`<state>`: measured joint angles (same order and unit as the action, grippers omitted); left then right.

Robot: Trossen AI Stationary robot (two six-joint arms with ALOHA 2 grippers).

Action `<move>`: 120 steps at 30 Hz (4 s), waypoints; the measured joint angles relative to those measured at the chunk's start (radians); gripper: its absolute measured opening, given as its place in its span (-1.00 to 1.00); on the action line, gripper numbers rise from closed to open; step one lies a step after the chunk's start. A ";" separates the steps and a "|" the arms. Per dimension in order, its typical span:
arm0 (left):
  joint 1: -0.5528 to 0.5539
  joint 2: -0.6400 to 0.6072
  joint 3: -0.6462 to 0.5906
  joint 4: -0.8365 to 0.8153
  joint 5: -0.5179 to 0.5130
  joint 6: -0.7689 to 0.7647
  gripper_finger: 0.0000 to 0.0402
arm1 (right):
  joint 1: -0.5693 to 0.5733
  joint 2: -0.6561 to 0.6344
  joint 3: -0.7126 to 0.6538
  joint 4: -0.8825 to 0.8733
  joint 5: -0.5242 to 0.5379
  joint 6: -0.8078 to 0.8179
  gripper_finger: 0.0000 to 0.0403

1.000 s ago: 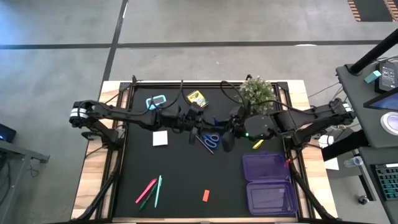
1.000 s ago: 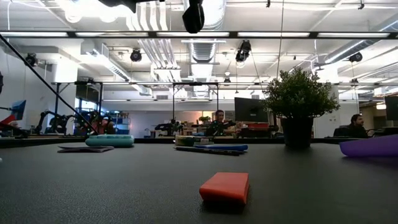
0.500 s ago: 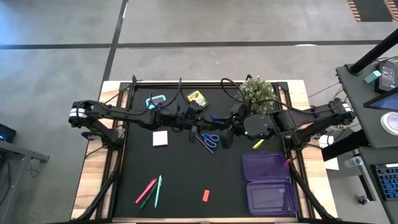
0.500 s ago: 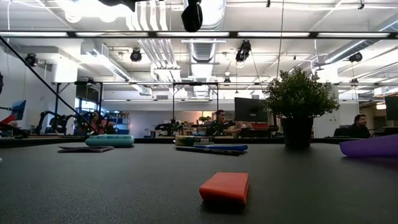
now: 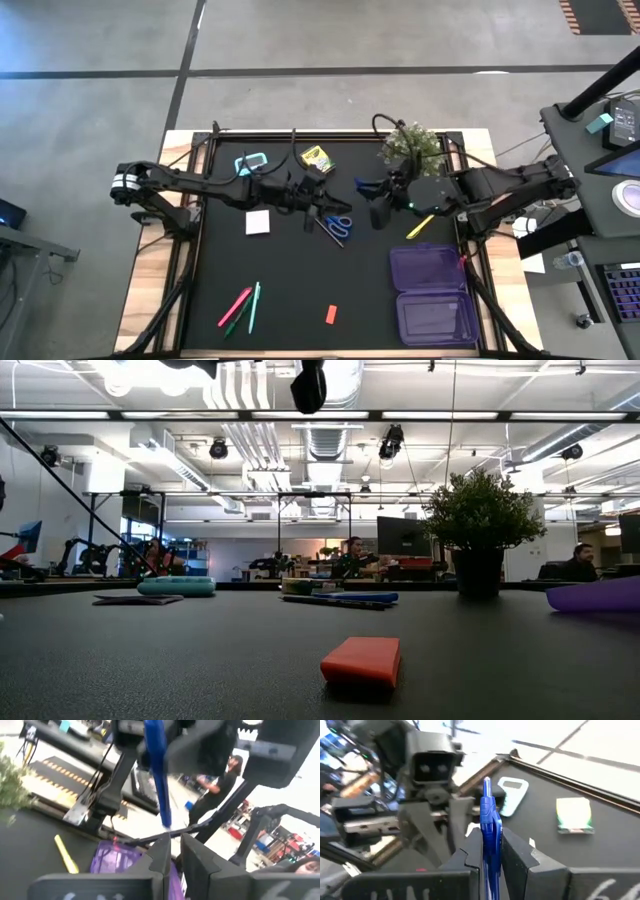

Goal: Pack school essentials
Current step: Put the blue pen into the supply box, then put the pink pen into the supply box

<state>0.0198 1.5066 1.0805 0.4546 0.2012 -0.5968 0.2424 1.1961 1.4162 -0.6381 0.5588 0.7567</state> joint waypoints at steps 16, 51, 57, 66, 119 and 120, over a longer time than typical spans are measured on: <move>-0.001 0.000 0.000 -0.360 0.059 -0.079 -0.57 | 0.192 0.069 -0.050 -0.529 -0.455 0.513 -0.84; -0.443 0.000 -0.010 -1.251 0.122 -0.507 -0.57 | 0.689 0.575 -0.110 -0.416 -0.628 0.294 -0.77; -0.553 0.000 -0.055 -1.341 0.081 -0.682 -0.57 | 0.689 0.612 -0.110 -0.388 -0.609 0.278 -0.76; -0.690 0.003 -0.131 -1.311 0.075 -0.880 -0.57 | 0.689 0.627 -0.110 -0.382 -0.607 0.319 -0.59; -0.731 -0.021 -0.151 -1.197 -0.119 -0.994 -0.91 | 0.687 0.340 -0.049 -0.409 -0.368 0.463 -0.29; -0.723 -0.049 -0.150 -1.197 -0.157 -0.993 -0.91 | 0.685 0.319 -0.049 -0.409 -0.321 0.466 -0.30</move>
<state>-0.7032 1.4577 0.9309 -0.7425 0.0444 -1.5902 0.9271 1.5151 1.3674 -1.0469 0.2383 1.2223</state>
